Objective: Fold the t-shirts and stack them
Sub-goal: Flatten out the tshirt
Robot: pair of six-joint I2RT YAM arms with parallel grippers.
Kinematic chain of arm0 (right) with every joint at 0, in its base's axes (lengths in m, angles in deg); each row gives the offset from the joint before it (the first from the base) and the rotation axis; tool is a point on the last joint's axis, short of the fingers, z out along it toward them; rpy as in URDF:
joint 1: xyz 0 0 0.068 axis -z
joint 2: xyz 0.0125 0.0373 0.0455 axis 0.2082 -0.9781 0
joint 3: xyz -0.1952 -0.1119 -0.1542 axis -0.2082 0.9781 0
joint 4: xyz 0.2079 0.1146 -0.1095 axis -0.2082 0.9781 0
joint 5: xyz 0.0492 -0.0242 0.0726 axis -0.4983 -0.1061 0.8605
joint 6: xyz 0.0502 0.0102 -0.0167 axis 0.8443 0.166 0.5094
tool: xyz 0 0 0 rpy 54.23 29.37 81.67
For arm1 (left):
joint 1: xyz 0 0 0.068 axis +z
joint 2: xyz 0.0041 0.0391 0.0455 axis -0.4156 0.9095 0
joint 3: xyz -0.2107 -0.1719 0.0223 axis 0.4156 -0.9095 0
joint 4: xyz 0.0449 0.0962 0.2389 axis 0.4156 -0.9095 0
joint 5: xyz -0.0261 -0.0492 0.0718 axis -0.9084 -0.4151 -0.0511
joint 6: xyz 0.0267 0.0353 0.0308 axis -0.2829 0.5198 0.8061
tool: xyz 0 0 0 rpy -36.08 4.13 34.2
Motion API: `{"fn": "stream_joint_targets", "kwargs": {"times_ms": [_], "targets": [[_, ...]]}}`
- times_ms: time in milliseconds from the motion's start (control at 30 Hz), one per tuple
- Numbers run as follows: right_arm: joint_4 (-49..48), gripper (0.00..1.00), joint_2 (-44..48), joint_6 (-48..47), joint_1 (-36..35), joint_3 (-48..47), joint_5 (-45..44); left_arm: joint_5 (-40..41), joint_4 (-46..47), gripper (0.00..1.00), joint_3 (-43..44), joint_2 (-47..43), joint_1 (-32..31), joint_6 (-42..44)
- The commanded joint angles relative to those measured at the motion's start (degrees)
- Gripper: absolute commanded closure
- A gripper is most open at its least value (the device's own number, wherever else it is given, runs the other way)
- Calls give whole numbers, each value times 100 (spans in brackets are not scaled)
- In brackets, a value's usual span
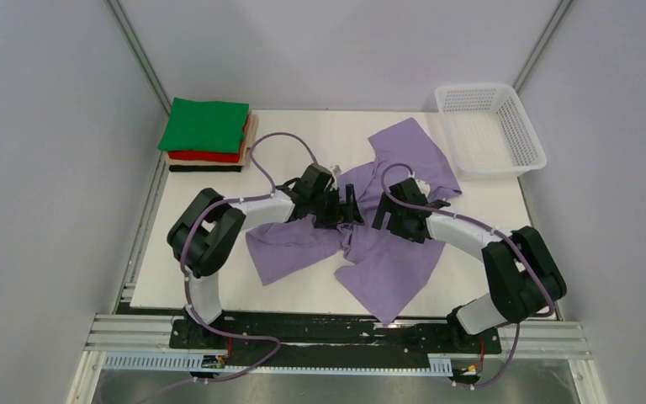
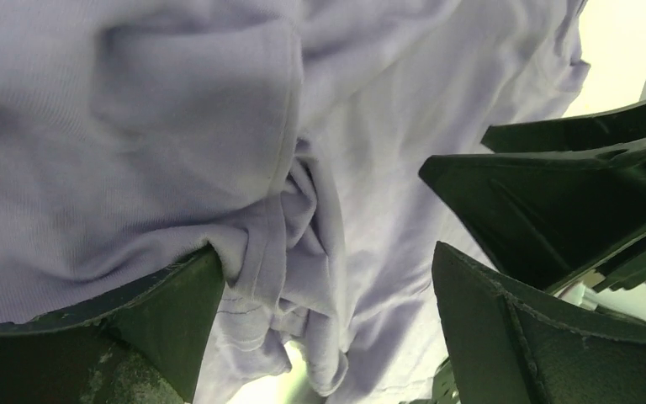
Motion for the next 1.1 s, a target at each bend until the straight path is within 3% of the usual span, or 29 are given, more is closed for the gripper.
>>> {"fn": "stream_joint_targets", "kwargs": {"times_ms": [0,200,400,600,733,833,933,1067], "targets": [[-62,0,-570,77,417,-171,-329,371,-154,0,493,754,6,150],[-85,0,-766,-212,820,-569,-411,647,-671,0,706,283,24,467],[-91,0,404,-366,805,-452,-158,1456,-1535,0,-310,-1557,-28,639],[-77,0,1662,-219,817,381,185,2639,-3434,0,-1332,-3512,-110,173],[-44,0,2253,-187,842,821,302,3736,-4782,0,-1875,-4487,-95,-707],[-18,0,2497,-194,847,948,330,4104,-4918,0,-2310,-5288,62,-1143],[3,0,2549,-223,848,943,332,4016,-4460,0,-2853,-5926,409,-1315],[33,0,2493,-226,841,955,368,3710,-4017,0,-3255,-6074,922,-1213]]}}
